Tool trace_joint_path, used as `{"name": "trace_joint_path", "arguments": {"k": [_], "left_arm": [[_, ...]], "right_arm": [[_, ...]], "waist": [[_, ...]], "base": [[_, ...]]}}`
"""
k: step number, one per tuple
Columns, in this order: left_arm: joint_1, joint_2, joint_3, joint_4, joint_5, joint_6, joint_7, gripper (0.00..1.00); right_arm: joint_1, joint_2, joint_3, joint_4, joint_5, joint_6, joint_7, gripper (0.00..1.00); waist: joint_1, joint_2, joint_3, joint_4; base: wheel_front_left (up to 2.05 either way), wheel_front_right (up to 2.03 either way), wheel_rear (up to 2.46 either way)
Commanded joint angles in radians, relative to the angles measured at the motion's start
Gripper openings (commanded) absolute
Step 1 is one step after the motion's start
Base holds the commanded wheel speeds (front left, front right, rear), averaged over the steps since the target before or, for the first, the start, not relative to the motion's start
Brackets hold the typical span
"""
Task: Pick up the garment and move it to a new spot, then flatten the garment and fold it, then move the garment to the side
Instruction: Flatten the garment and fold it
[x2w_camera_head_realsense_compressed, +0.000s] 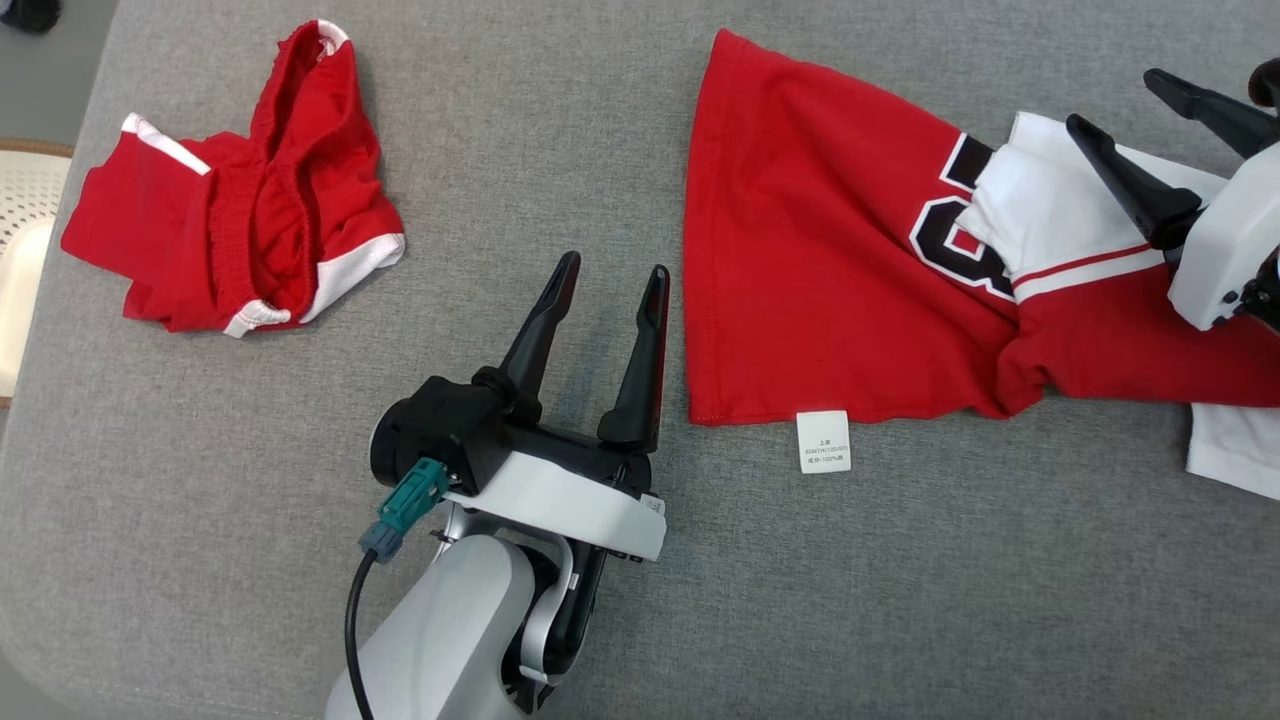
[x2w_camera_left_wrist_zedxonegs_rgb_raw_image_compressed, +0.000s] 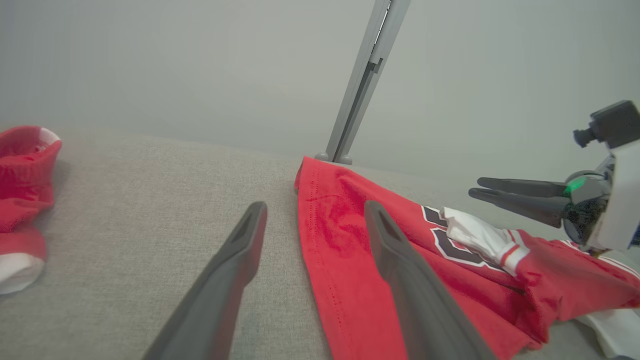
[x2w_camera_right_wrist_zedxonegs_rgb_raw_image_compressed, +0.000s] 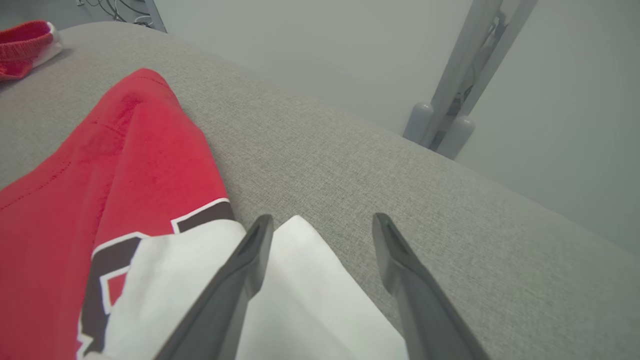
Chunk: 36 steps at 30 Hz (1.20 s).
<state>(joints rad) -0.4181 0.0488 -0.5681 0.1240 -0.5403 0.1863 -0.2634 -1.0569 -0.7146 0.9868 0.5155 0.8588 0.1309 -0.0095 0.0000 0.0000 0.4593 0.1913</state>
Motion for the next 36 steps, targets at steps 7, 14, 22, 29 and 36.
{"name": "trace_joint_path", "arguments": {"k": [7, 14, 22, 29, 36], "left_arm": [[-0.021, 0.003, -0.025, -0.022, -0.023, 0.017, -0.001, 1.00], [-0.020, 0.003, -0.029, -0.030, -0.027, 0.021, -0.001, 1.00], [-0.025, 0.003, -0.037, -0.042, -0.037, 0.024, -0.001, 1.00], [-0.022, 0.003, -0.033, -0.046, -0.043, 0.028, -0.001, 1.00], [-0.019, 0.003, -0.021, -0.036, -0.037, 0.026, -0.001, 1.00]], "right_arm": [[-0.080, -0.040, 0.120, 0.023, 0.163, 0.000, 0.021, 1.00], [-0.133, -0.059, 0.220, 0.050, 0.217, 0.000, 0.035, 1.00], [-0.171, -0.065, 0.278, 0.059, 0.218, 0.000, 0.071, 0.87], [-0.177, -0.074, 0.292, 0.054, 0.228, 0.000, 0.070, 0.00], [-0.180, -0.071, 0.293, 0.053, 0.215, 0.000, -0.014, 0.00]], "waist": [[0.0000, 0.0000, 0.038, 0.048], [0.0000, 0.0000, 0.047, 0.062], [0.0000, 0.0000, 0.062, 0.073], [0.0000, 0.0000, 0.067, 0.079], [0.0000, 0.0000, 0.043, 0.061]], "base": [[0.00, 0.00, 0.00], [0.00, 0.00, 0.00], [0.00, 0.00, 0.00], [0.00, 0.00, 0.00], [0.00, 0.00, 0.00]]}}
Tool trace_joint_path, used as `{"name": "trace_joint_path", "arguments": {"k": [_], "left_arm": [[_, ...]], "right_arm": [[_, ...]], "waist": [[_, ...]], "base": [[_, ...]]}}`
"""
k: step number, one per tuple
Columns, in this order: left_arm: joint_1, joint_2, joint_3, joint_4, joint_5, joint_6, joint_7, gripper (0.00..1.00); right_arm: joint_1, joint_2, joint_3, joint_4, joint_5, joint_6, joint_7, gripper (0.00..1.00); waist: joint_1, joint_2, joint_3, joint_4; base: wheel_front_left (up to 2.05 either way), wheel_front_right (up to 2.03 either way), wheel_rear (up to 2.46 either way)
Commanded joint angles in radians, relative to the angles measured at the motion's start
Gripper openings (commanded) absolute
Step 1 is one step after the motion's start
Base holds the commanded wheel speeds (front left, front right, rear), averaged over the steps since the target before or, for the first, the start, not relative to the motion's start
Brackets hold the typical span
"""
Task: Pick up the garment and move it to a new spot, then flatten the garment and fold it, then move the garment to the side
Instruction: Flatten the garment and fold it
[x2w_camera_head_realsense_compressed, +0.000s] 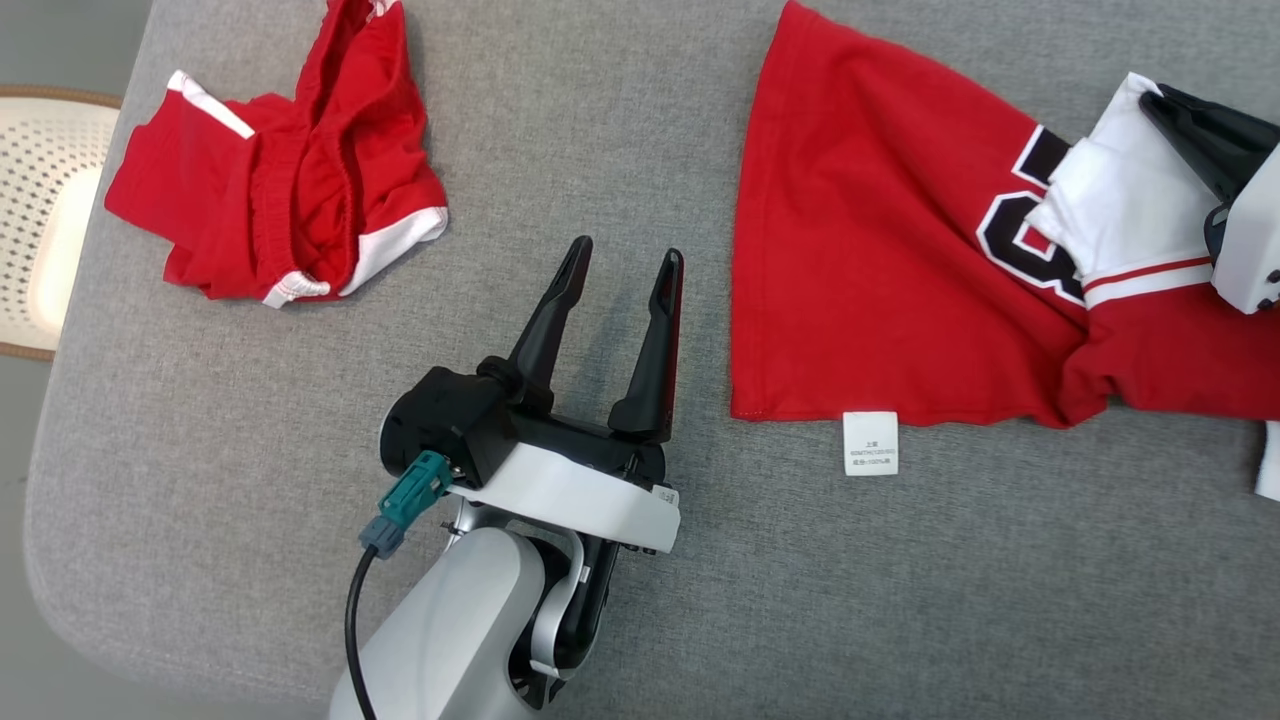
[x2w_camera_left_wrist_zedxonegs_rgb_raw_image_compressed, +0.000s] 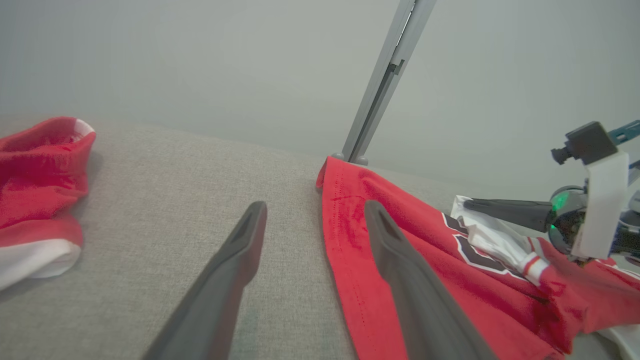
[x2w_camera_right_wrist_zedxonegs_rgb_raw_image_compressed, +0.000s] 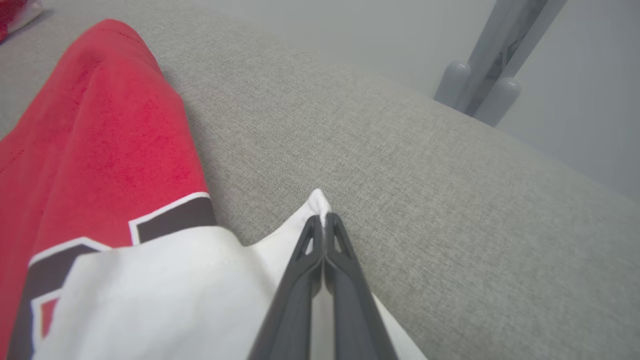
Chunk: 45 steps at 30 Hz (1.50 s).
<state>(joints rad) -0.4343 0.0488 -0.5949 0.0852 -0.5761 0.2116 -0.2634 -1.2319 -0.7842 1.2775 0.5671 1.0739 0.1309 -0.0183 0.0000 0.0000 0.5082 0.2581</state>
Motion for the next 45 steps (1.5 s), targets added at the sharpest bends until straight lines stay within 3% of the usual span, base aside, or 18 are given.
{"name": "trace_joint_path", "arguments": {"k": [1, 10, 15, 20, 28, 36, 45], "left_arm": [[0.000, 0.003, 0.007, 0.004, 0.001, -0.001, -0.001, 1.00], [0.025, 0.003, 0.039, 0.036, 0.024, -0.017, -0.001, 1.00], [0.042, 0.003, 0.058, 0.054, 0.036, -0.026, -0.001, 1.00], [0.057, 0.003, 0.079, 0.074, 0.053, -0.036, -0.001, 1.00], [0.084, 0.004, 0.104, 0.102, 0.069, -0.052, -0.001, 1.00], [0.130, 0.003, 0.094, 0.198, 0.050, -0.047, -0.002, 1.00], [0.177, 0.003, 0.098, 0.290, 0.039, -0.041, -0.001, 1.00]], "right_arm": [[-0.003, -0.002, 0.002, -0.003, -0.002, 0.000, -0.023, 0.00], [0.031, -0.009, 0.002, -0.057, -0.032, 0.000, -0.193, 0.00], [0.067, -0.009, -0.033, -0.090, -0.041, 0.000, -0.235, 0.00], [0.158, -0.024, -0.144, -0.138, -0.065, 0.000, -0.249, 0.00], [0.433, -0.018, -0.447, -0.237, -0.156, 0.000, -0.248, 0.00], [0.779, 0.099, -0.761, -0.303, -0.285, 0.000, -0.247, 0.00], [1.024, 0.262, -0.960, -0.392, -0.445, 0.000, -0.179, 0.00]], "waist": [[0.0000, 0.0000, -0.012, -0.010], [0.0000, 0.0000, -0.098, -0.094], [0.0000, 0.0000, -0.136, -0.151], [0.0000, 0.0000, -0.173, -0.217], [0.0000, 0.0000, -0.217, -0.286], [0.0000, 0.0000, -0.289, -0.299], [0.0000, 0.0000, -0.346, -0.314]], "base": [[0.00, 0.00, 0.00], [0.00, 0.00, 0.00], [0.00, 0.00, 0.00], [0.00, 0.00, 0.00], [0.00, 0.00, 0.00], [0.00, 0.00, 0.00], [0.00, 0.00, 0.00]]}}
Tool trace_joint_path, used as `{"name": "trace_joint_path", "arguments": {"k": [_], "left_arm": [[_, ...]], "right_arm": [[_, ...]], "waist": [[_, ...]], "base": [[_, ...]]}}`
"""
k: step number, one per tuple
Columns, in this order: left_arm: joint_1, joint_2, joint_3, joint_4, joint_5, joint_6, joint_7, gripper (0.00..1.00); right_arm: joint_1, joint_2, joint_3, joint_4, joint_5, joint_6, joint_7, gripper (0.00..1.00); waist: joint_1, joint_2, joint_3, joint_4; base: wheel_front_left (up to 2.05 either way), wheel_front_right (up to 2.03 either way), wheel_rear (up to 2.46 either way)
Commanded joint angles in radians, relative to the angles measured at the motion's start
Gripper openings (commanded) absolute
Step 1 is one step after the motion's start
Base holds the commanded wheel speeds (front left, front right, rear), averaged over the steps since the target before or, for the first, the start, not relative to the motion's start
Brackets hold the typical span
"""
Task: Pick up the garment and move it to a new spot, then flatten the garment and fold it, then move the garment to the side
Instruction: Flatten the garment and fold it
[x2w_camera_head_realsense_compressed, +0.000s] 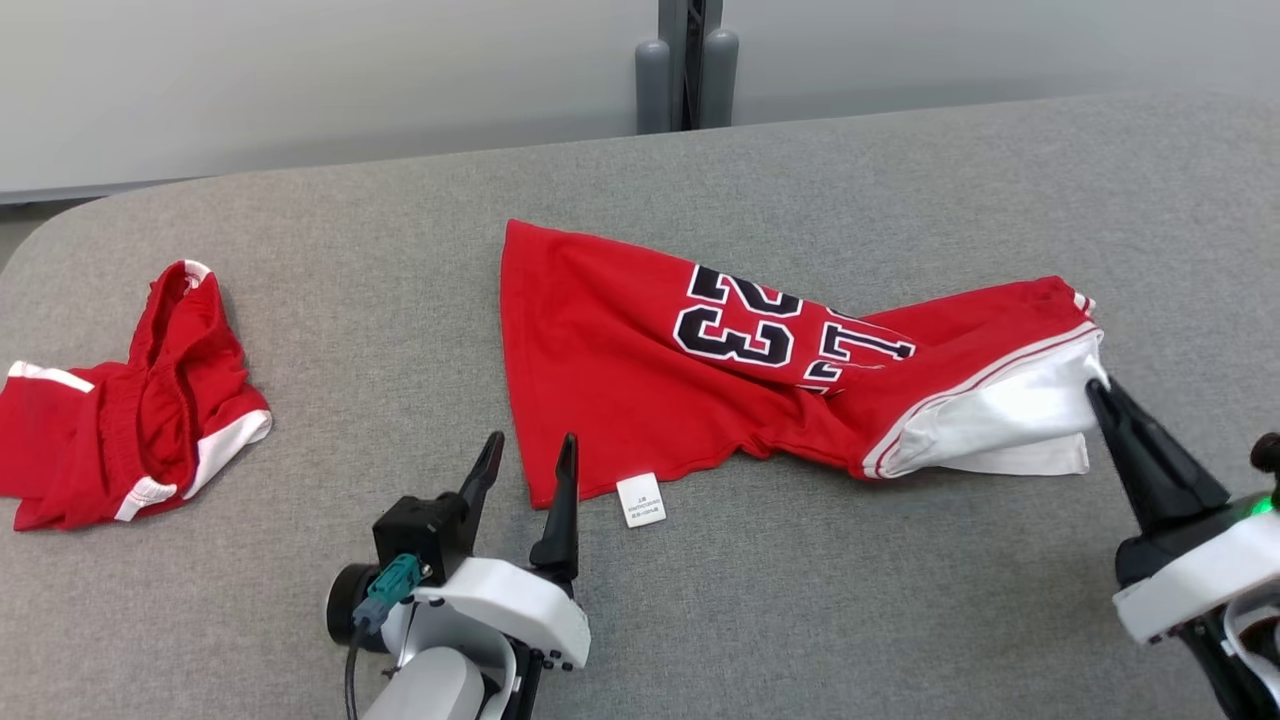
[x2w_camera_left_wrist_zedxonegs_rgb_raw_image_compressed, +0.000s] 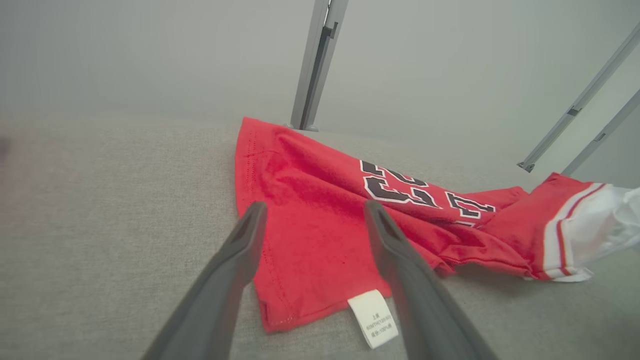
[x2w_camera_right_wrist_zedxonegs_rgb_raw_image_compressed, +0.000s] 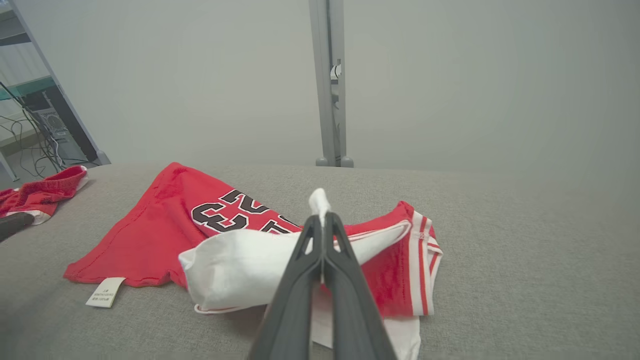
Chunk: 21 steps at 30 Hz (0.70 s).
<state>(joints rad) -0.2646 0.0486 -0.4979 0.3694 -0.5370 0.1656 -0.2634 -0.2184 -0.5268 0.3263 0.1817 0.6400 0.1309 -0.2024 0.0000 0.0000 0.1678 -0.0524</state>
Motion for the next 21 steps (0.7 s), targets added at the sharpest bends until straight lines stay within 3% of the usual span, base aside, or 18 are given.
{"name": "trace_joint_path", "arguments": {"k": [1, 7, 15, 21], "left_arm": [[0.011, 0.003, -0.003, 0.022, -0.007, 0.004, -0.001, 1.00], [0.000, 0.004, -0.019, 0.095, -0.038, 0.009, 0.001, 1.00], [-0.019, 0.006, -0.015, 0.146, -0.079, 0.010, 0.064, 1.00], [-0.047, 0.004, -0.006, 0.171, -0.172, -0.026, 0.139, 1.00]], "right_arm": [[0.024, 0.018, -0.022, -0.020, -0.026, 0.000, 0.019, 0.00], [0.076, 0.079, -0.088, -0.092, -0.094, 0.000, 0.083, 0.00], [0.108, 0.111, -0.127, -0.142, -0.130, 0.000, 0.123, 0.00], [0.108, 0.125, -0.130, -0.169, -0.141, 0.000, 0.139, 0.00]], "waist": [[0.0000, 0.0000, -0.008, -0.005], [0.0000, 0.0000, -0.011, -0.004], [0.0000, 0.0000, -0.005, 0.007], [0.0000, 0.0000, 0.012, 0.004]], "base": [[0.00, 0.00, 0.00], [0.00, 0.00, 0.00], [0.00, 0.00, 0.00], [0.00, 0.00, 0.00]]}}
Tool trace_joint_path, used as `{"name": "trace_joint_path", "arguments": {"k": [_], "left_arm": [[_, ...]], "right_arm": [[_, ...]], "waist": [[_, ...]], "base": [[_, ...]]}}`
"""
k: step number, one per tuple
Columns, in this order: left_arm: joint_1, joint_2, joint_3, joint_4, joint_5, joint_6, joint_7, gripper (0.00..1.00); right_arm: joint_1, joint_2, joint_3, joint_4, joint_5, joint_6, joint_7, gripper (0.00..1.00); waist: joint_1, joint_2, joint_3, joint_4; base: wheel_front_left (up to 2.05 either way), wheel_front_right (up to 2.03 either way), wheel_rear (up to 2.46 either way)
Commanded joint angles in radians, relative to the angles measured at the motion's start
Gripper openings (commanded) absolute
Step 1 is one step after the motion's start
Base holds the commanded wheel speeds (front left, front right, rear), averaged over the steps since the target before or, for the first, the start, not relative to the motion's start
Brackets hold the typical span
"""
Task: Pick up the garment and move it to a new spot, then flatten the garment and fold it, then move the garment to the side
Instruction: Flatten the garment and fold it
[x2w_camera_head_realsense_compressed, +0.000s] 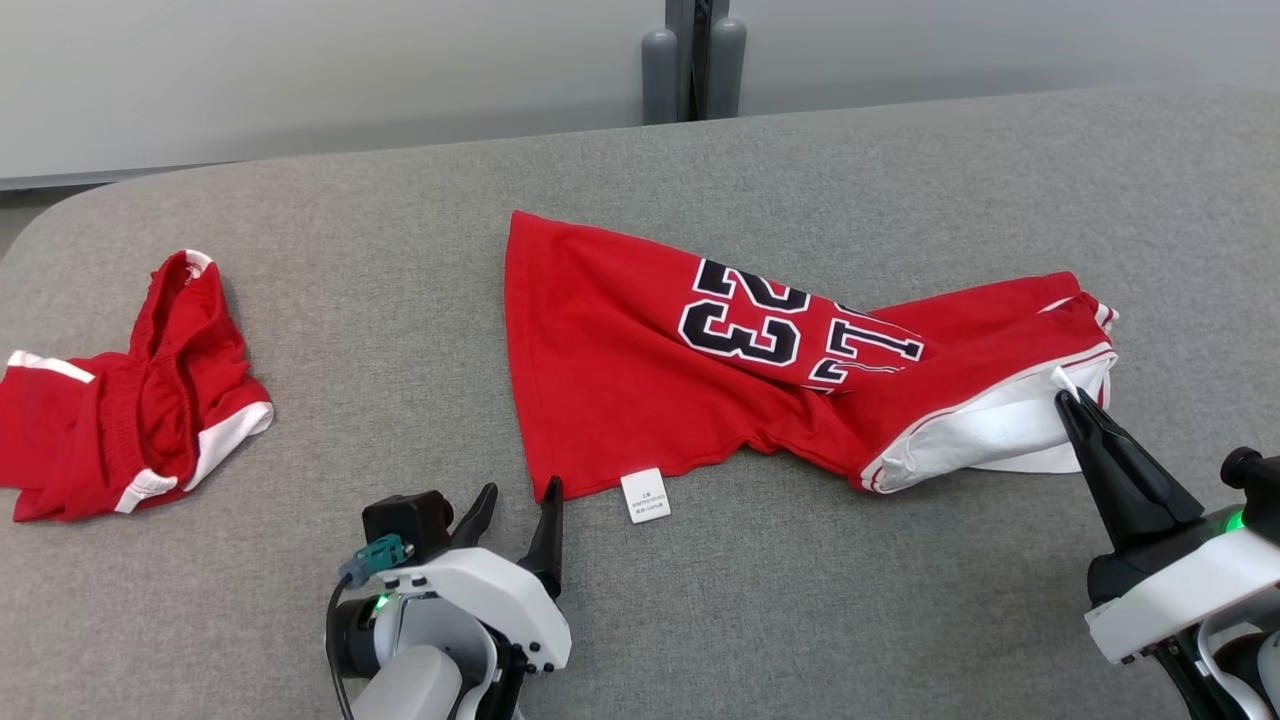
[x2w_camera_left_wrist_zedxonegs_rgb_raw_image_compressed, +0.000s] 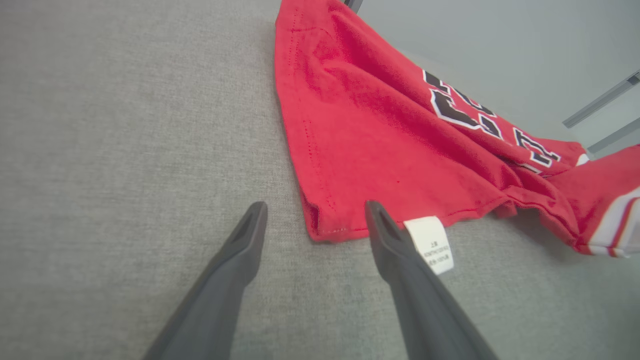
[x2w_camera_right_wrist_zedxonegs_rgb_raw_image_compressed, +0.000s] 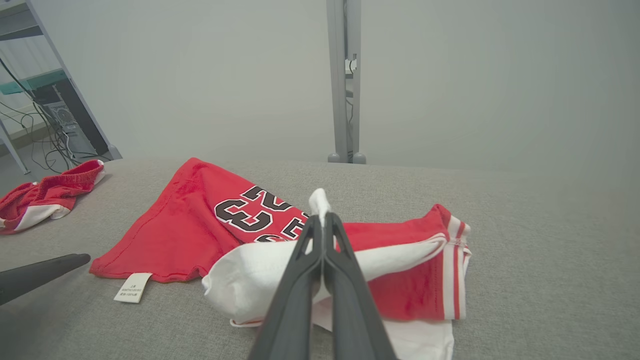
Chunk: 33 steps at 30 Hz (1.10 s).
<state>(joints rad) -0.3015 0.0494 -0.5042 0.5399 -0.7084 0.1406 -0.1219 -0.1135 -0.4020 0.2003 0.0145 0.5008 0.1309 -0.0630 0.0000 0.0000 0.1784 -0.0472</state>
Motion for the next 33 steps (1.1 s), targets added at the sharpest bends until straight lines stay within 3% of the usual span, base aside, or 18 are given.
{"name": "trace_joint_path", "arguments": {"k": [1, 8, 19, 20, 21, 22, 33], "left_arm": [[-0.016, 0.004, 0.001, 0.001, -0.014, -0.007, 0.006, 1.00], [-0.041, 0.003, -0.045, 0.007, -0.082, -0.002, 0.032, 1.00], [-0.076, 0.004, -0.087, 0.058, -0.110, 0.033, -0.030, 1.00], [-0.080, 0.004, -0.091, 0.064, -0.109, 0.034, -0.035, 0.80], [-0.078, 0.004, -0.097, 0.069, -0.115, 0.033, -0.037, 0.31], [-0.076, 0.004, -0.102, 0.074, -0.122, 0.031, -0.039, 0.00], [-0.117, 0.006, -0.114, 0.089, -0.118, 0.035, -0.093, 0.00]], "right_arm": [[0.000, 0.000, -0.002, -0.005, -0.003, 0.000, 0.001, 0.00], [-0.013, -0.008, 0.003, -0.009, -0.002, 0.000, 0.003, 0.00], [-0.021, -0.015, 0.001, -0.010, 0.005, 0.000, -0.006, 0.00], [-0.021, -0.015, 0.001, -0.008, 0.006, 0.000, -0.007, 0.00], [-0.022, -0.015, 0.001, -0.007, 0.006, 0.000, -0.008, 0.00], [-0.023, -0.015, 0.001, -0.005, 0.005, 0.000, -0.009, 0.00], [-0.039, 0.009, 0.009, 0.012, 0.023, 0.000, -0.033, 0.00]], "waist": [[0.0000, 0.0000, 0.005, -0.004], [0.0000, 0.0000, 0.023, -0.021], [0.0000, 0.0000, 0.049, -0.033], [0.0000, 0.0000, 0.050, -0.032], [0.0000, 0.0000, 0.051, -0.032], [0.0000, 0.0000, 0.052, -0.031], [0.0000, 0.0000, 0.046, -0.020]], "base": [[0.00, 0.00, 0.00], [0.00, 0.00, 0.00], [0.00, 0.00, 0.00], [0.00, 0.00, 0.00], [0.00, 0.00, 0.00], [0.00, 0.00, 0.00], [0.00, 0.00, 0.00]]}}
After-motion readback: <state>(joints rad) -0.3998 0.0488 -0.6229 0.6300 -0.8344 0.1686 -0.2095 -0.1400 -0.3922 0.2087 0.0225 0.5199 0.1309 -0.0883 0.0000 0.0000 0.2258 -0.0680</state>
